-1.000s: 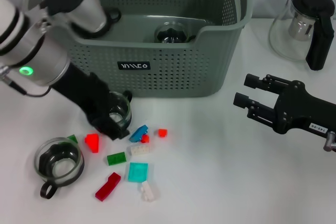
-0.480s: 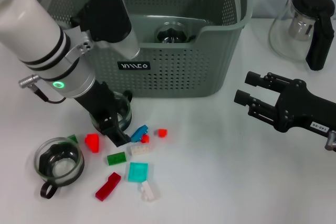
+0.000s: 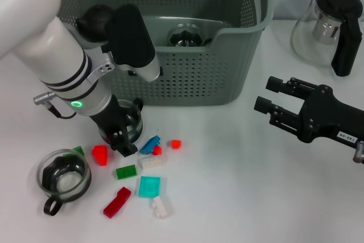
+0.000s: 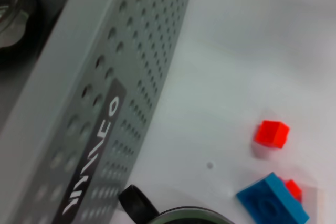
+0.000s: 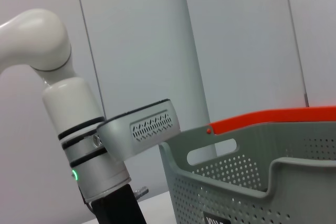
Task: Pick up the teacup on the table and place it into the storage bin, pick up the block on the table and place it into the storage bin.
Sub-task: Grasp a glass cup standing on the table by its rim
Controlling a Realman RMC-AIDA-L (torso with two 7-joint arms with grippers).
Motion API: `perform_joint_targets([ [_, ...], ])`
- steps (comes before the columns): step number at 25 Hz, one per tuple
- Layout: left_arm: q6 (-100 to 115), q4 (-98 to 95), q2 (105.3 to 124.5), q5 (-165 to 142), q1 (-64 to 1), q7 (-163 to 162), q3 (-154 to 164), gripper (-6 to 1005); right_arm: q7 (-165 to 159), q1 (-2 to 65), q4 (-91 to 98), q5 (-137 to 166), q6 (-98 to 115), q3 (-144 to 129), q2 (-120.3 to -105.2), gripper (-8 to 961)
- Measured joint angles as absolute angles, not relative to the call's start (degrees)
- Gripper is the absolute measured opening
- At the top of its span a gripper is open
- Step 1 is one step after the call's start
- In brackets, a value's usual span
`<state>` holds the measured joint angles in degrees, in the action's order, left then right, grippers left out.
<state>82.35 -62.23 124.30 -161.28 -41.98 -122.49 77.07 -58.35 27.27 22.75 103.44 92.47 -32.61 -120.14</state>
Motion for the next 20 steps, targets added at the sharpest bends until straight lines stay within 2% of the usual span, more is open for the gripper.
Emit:
perform_joint_targets([
  [10,80.64,-61.63,124.36,-161.75,-41.57,-123.03,78.05,625,-58.36,27.06,22.77,103.44,92.70,-32.73,-120.08,582],
  [20,80.58,-61.73,124.55,-161.42,-41.45,-123.81,79.01,235,-58.36,26.94,22.70,103.45,92.81,-32.69,-120.02,582],
])
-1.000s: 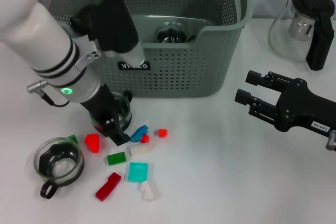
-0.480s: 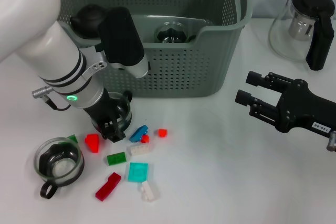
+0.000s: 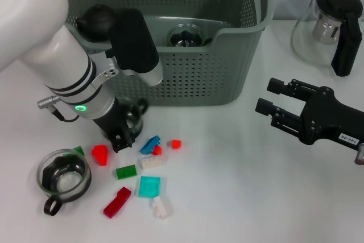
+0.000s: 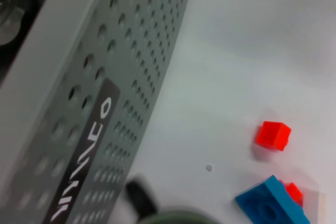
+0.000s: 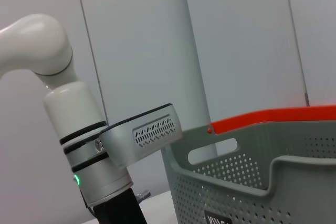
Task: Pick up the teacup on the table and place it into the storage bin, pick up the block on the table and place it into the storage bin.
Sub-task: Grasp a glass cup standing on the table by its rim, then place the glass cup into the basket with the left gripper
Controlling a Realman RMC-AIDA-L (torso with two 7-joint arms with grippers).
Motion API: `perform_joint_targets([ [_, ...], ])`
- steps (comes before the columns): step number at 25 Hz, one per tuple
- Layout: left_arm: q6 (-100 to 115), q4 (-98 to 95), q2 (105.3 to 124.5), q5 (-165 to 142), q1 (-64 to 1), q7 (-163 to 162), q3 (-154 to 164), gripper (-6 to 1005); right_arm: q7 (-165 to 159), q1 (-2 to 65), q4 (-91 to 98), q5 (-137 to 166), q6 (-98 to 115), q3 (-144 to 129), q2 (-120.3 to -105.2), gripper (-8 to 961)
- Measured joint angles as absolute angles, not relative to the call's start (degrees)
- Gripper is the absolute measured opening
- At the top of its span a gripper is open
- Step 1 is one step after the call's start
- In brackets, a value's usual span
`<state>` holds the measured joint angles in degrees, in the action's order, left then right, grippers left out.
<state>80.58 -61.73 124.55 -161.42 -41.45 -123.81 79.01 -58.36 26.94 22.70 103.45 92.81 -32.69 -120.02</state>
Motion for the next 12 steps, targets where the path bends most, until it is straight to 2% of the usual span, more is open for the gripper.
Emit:
perform_joint_targets([
  [4,81.48,-62.09,124.53,-161.06,-41.33,-124.42,78.50,50,-58.36,27.02,22.67,103.45,92.81,-32.69,-119.97,583],
  [12,88.66,-67.35,124.27,-157.66,-40.92,-123.01,75.86,43,-58.36,27.22,22.67,103.45,92.82,-32.71,-119.96,583],
])
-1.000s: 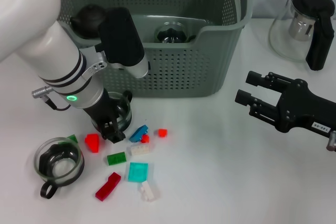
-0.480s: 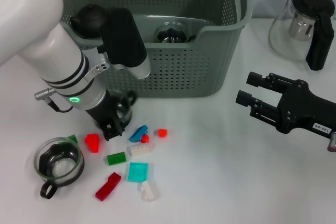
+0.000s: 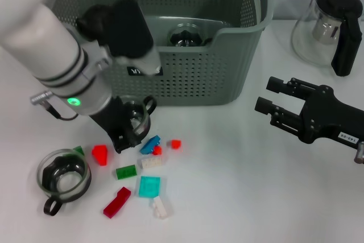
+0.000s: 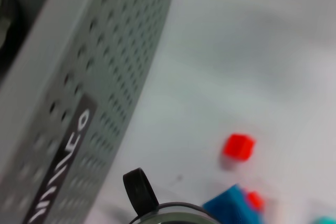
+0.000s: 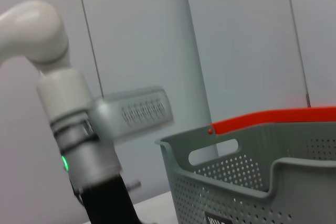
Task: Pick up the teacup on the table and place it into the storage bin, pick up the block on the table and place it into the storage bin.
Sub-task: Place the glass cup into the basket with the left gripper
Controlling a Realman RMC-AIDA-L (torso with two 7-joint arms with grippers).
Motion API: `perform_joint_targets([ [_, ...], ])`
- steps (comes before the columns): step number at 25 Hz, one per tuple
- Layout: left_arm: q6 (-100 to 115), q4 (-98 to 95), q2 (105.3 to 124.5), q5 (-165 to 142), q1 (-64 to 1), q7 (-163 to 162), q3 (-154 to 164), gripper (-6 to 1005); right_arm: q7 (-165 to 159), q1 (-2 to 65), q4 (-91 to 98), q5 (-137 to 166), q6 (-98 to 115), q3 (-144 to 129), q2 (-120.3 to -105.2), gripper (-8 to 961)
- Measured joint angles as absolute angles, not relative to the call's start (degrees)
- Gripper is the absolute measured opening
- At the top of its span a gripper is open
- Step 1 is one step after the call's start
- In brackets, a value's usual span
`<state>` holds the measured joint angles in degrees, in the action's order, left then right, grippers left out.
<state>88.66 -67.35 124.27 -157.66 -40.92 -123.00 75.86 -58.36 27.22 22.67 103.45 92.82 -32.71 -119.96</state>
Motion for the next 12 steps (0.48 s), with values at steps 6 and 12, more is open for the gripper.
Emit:
perform_joint_targets([
  [6,110.00,-74.41,123.12,-148.03,-42.94,-113.25,58.66,46,-58.36,27.21,22.67,103.45,92.83,-32.69,-119.98,582],
  [12,118.13,-69.75,118.64,-128.66,-43.97,-108.95,46.40,53,-58.35,26.93,22.40,103.39,92.83,-32.59,-120.04,582],
])
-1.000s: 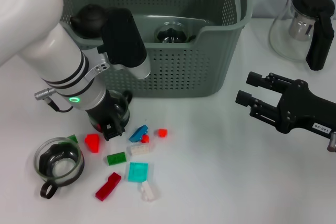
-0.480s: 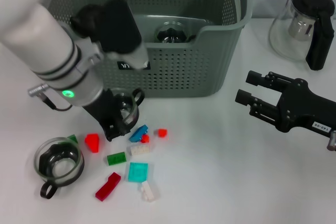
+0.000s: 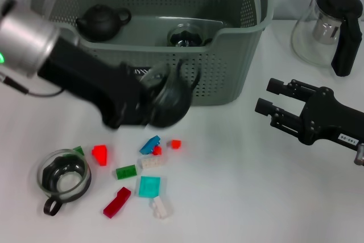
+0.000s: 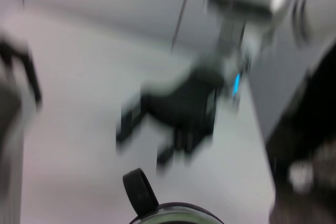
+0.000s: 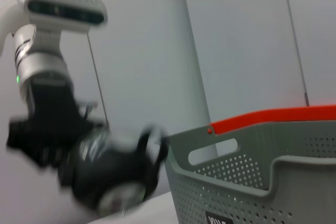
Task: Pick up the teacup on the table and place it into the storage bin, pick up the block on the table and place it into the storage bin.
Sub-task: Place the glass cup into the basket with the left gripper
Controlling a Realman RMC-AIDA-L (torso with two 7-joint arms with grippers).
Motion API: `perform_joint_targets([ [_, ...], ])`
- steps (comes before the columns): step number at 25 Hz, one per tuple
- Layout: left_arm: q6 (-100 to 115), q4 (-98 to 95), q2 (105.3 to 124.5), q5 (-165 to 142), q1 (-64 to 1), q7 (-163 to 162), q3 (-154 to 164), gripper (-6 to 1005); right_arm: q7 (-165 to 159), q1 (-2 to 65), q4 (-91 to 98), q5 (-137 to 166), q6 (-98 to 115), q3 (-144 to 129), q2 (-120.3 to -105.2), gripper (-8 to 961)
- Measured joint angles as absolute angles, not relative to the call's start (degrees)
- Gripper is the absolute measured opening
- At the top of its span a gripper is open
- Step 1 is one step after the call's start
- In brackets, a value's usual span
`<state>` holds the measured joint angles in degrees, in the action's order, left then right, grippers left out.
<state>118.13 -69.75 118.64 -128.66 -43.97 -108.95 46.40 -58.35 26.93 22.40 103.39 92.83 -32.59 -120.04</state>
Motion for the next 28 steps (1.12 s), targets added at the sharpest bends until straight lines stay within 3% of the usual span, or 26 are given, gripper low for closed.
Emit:
perform_joint_targets([
  [3,115.29,-67.28,117.59,-120.54,-44.32,-110.36,43.96,57,-58.31,26.87,22.23,103.33,92.97,-32.59,-120.05,581],
  [14,83.41,-63.74,117.35,-131.37,-52.71,-127.53,52.94,70,-58.24,26.64,21.73,102.82,94.21,-32.61,-120.12,580],
  [28,55.86,-36.63,117.22,-152.39,-65.45,-134.21,55.34,87,-58.05,26.67,21.36,102.83,93.74,-32.61,-119.98,579],
])
